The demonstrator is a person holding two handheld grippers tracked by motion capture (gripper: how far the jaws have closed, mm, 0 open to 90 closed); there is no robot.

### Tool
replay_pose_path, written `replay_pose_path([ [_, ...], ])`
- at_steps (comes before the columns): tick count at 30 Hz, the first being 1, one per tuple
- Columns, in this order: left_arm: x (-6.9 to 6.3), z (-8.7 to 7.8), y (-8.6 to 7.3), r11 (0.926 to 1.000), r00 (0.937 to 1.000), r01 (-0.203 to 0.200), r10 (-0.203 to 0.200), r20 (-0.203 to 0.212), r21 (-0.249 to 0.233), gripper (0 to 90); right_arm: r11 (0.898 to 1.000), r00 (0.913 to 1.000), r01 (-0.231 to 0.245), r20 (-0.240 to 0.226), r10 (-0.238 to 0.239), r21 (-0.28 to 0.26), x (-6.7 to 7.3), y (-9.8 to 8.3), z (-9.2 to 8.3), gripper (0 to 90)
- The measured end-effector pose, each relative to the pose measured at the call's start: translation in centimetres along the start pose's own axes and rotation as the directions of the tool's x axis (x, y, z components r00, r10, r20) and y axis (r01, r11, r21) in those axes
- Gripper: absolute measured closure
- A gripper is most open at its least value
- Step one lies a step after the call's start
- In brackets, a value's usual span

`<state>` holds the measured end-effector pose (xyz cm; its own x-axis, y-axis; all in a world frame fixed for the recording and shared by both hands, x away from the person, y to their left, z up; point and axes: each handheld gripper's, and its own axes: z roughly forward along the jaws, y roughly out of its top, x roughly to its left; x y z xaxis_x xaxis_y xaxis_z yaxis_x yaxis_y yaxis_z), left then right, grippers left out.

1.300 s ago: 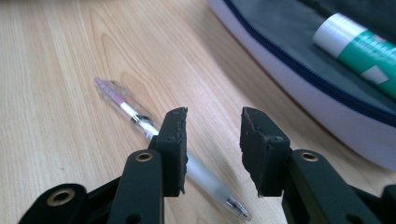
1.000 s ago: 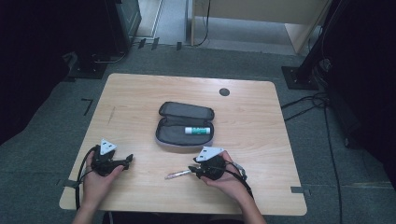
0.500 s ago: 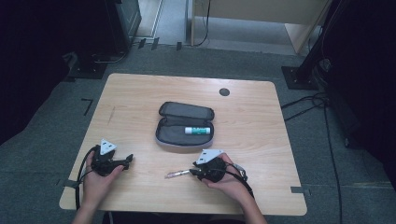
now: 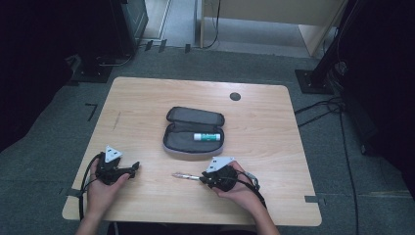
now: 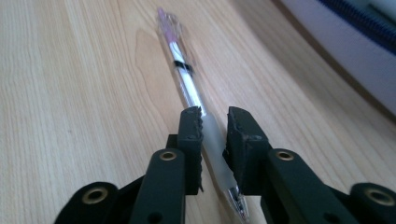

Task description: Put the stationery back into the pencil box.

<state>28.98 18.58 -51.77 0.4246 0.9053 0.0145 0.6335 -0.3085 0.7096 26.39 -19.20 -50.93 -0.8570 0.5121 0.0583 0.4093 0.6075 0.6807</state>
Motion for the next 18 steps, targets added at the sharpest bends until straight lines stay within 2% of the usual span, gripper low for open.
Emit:
replay_pose_path([
  [13, 0.00, 0.00, 0.00, 1.0000, 1.0000, 0.000, 0.000, 0.000, 0.000, 15.5, 0.999, 0.9986, 0.039, 0.034, -0.040, 0.036, 0.41, 0.39, -0.05, 80.5],
  [15, 0.00, 0.00, 0.00, 1.0000, 1.0000, 0.000, 0.000, 0.000, 0.000, 15.5, 0.999, 0.9977, 0.039, 0.054, -0.041, 0.027, 0.39, 0.41, -0.11, 80.7],
  [18, 0.01, 0.00, 0.00, 1.0000, 1.0000, 0.000, 0.000, 0.000, 0.000, 15.5, 1.000, 0.9990, 0.022, 0.040, -0.021, -0.019, 0.09, 0.52, -0.56, 80.7],
])
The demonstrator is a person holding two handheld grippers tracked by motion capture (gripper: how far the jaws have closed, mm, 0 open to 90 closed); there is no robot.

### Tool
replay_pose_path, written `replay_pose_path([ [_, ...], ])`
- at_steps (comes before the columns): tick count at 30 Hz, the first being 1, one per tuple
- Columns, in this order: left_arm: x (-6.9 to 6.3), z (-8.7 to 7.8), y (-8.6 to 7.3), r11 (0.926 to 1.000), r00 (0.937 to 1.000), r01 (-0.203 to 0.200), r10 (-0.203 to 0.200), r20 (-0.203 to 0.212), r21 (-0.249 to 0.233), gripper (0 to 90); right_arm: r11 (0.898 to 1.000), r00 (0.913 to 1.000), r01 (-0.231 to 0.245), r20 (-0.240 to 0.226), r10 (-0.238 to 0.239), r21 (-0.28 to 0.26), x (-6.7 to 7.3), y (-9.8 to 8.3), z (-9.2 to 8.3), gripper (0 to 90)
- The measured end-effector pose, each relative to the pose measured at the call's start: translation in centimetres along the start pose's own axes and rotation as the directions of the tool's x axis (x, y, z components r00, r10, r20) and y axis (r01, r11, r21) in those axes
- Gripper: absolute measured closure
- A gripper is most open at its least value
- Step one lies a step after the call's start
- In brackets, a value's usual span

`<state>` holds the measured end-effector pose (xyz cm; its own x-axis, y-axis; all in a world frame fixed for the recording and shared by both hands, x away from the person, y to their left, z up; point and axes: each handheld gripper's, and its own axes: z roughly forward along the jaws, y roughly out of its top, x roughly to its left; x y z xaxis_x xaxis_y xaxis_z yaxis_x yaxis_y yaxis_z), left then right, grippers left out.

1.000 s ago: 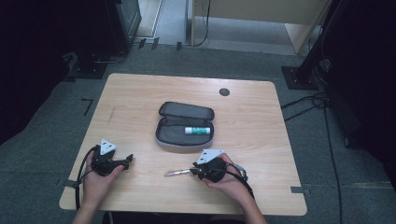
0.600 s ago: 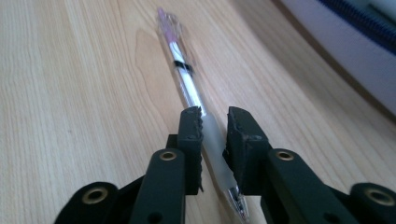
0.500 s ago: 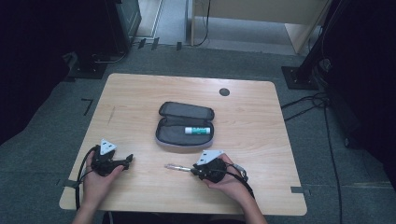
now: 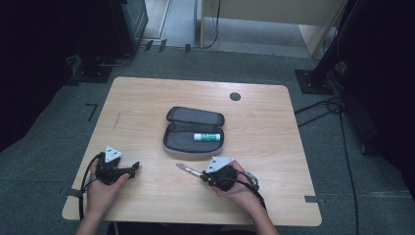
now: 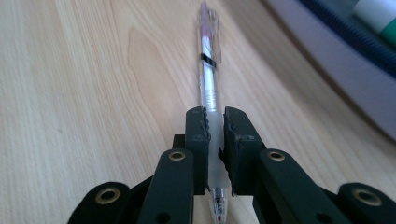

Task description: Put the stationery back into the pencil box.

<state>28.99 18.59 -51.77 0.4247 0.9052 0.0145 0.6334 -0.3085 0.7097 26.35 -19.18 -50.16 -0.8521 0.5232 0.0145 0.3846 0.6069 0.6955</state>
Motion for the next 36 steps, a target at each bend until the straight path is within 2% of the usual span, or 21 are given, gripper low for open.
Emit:
replay_pose_path([
  [10, 0.0, 0.0, 0.0, 1.0000, 1.0000, 0.001, -0.001, 0.000, -0.001, 15.5, 0.998, 1.0000, 0.008, -0.004, -0.008, -0.069, -0.5, 1.2, -1.8, 80.8],
  [22, -0.1, 0.0, 0.0, 1.0000, 0.9999, -0.008, 0.008, 0.011, -0.003, 15.3, 0.991, 0.9996, 0.013, 0.027, -0.009, -0.133, -1.6, 3.8, -3.3, 80.8],
  [26, -0.3, 0.1, 0.0, 0.9992, 0.9985, -0.038, 0.038, 0.039, 0.010, 9.8, 0.990, 0.9991, 0.020, 0.039, -0.015, -0.140, -2.2, 4.9, -3.6, 80.8],
  [32, -0.3, 0.2, 0.0, 0.9990, 0.9988, -0.034, 0.033, 0.036, 0.028, 2.1, 0.988, 0.9988, 0.019, 0.047, -0.012, -0.156, -3.2, 6.6, -3.7, 80.8],
  [36, -0.3, 0.2, 0.0, 0.9989, 0.9990, -0.033, 0.032, 0.030, 0.033, 0.9, 0.986, 0.9983, 0.030, 0.054, -0.021, -0.165, -3.9, 7.5, -3.7, 80.8],
])
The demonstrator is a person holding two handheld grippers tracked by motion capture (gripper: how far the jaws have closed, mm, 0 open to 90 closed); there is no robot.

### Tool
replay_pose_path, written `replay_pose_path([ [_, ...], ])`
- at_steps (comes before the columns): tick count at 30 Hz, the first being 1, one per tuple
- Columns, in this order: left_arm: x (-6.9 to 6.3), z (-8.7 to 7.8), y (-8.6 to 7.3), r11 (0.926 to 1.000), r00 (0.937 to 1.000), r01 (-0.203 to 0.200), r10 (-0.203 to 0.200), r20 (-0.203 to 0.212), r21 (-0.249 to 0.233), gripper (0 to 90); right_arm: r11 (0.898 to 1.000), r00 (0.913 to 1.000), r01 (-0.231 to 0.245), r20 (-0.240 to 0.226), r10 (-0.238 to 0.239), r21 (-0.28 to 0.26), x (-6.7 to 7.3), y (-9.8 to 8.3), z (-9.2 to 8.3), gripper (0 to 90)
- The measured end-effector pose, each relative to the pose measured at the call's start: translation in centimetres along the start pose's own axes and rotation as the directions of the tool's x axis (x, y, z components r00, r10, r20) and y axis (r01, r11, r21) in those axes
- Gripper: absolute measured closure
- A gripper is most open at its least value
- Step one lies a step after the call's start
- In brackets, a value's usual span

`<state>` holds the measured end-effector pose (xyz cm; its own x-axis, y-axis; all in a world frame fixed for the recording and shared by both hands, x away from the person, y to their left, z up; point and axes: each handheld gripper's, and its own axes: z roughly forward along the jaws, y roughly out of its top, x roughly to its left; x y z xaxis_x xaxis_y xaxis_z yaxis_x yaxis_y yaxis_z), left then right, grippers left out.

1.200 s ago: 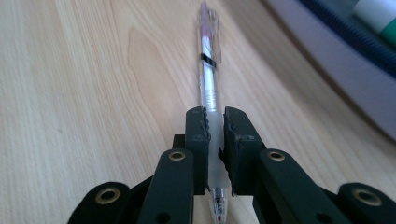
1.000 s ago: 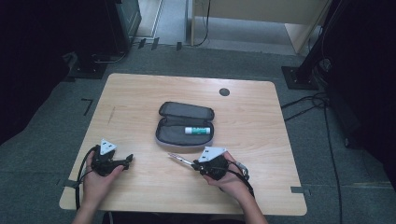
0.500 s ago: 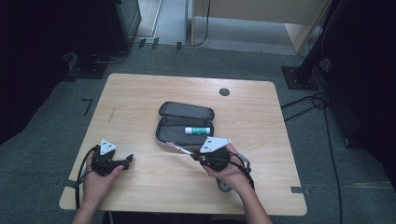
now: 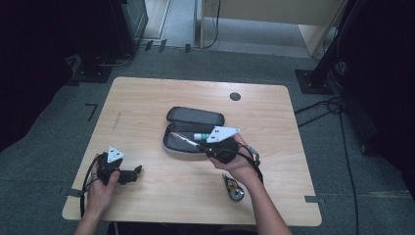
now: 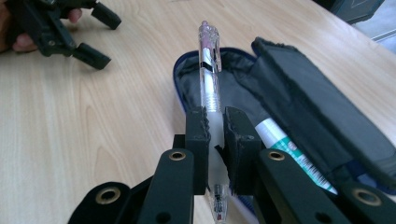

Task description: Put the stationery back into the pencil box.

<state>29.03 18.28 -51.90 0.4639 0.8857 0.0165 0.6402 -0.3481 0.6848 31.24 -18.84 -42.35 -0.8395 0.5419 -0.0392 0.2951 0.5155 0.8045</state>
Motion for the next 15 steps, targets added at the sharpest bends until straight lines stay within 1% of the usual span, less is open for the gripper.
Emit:
replay_pose_path([
  [7, 0.0, 0.0, 0.0, 1.0000, 0.9999, 0.008, -0.008, -0.014, 0.001, 0.0, 1.000, 0.9999, -0.014, 0.005, 0.014, -0.016, -1.0, 0.7, 0.7, 80.8],
  [11, 0.0, 0.0, 0.0, 1.0000, 0.9999, 0.005, -0.005, -0.012, 0.002, 0.0, 1.000, 0.9997, -0.018, 0.017, 0.018, -0.010, -1.5, 0.8, 1.3, 80.8],
  [15, 0.0, 0.0, 0.0, 1.0000, 0.9999, 0.007, -0.007, -0.009, 0.002, 0.0, 1.000, 0.9997, -0.019, 0.018, 0.019, 0.001, -2.0, 0.8, 1.9, 80.8],
])
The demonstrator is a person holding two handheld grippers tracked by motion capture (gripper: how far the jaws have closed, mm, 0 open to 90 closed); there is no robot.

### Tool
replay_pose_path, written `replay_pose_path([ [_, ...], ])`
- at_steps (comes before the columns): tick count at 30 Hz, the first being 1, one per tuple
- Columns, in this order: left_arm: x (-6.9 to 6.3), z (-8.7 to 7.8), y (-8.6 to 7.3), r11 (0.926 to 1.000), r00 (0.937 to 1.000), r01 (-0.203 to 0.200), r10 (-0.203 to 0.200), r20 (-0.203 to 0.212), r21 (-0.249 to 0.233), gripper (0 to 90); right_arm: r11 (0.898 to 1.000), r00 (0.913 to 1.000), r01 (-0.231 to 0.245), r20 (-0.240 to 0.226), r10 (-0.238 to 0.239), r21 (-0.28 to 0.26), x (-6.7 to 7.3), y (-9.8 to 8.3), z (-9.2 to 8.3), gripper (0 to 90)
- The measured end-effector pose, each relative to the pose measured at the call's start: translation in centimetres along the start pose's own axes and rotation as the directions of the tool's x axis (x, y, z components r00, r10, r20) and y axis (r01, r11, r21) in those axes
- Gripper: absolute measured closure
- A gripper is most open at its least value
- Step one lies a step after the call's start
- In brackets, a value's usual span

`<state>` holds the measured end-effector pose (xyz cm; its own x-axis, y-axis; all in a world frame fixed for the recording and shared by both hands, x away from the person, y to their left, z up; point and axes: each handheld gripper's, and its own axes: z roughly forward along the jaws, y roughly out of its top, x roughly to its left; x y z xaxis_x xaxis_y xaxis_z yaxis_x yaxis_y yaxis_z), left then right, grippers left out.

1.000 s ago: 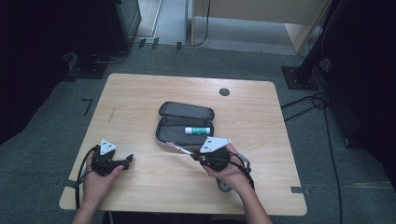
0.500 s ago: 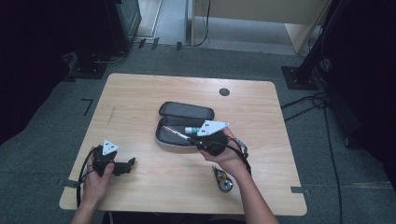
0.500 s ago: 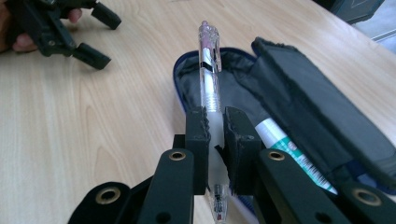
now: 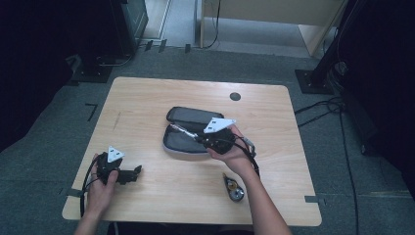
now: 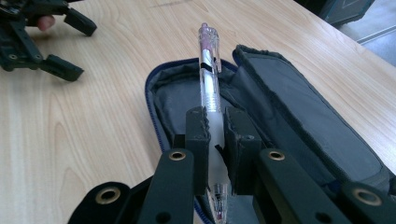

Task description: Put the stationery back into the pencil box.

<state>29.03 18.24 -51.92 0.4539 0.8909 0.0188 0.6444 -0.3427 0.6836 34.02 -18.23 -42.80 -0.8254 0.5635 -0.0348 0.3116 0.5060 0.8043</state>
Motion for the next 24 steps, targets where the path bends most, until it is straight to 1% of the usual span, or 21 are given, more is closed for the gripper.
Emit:
replay_pose_path([
  [4, 0.0, 0.0, 0.0, 1.0000, 1.0000, -0.002, 0.002, 0.005, 0.000, 0.0, 1.000, 0.9999, -0.008, 0.009, 0.008, 0.023, -0.4, -0.4, 0.8, 80.7],
  [10, 0.1, 0.0, 0.0, 1.0000, 1.0000, -0.002, 0.002, 0.007, 0.002, 0.0, 0.998, 0.9998, -0.010, 0.017, 0.009, 0.066, -0.7, -0.8, 2.1, 80.7],
  [13, 0.1, 0.0, 0.0, 1.0000, 1.0000, -0.002, 0.002, 0.008, 0.003, 0.0, 0.997, 0.9999, -0.013, 0.011, 0.012, 0.074, -0.8, -0.9, 2.4, 80.7],
  [14, 0.1, 0.0, 0.0, 1.0000, 1.0000, -0.002, 0.002, 0.008, 0.003, 0.0, 0.996, 0.9998, -0.018, 0.014, 0.017, 0.090, -0.9, -1.1, 2.8, 80.7],
  [19, 0.1, 0.0, 0.0, 1.0000, 1.0000, -0.002, 0.002, 0.009, 0.002, 0.0, 0.992, 0.9996, -0.027, 0.007, 0.026, 0.125, -1.2, -1.6, 3.8, 80.6],
  [24, 0.0, 0.0, 0.0, 1.0000, 0.9999, -0.002, 0.002, 0.010, 0.003, 0.0, 0.989, 0.9996, -0.029, -0.001, 0.030, 0.142, -1.2, -1.9, 4.4, 80.5],
])
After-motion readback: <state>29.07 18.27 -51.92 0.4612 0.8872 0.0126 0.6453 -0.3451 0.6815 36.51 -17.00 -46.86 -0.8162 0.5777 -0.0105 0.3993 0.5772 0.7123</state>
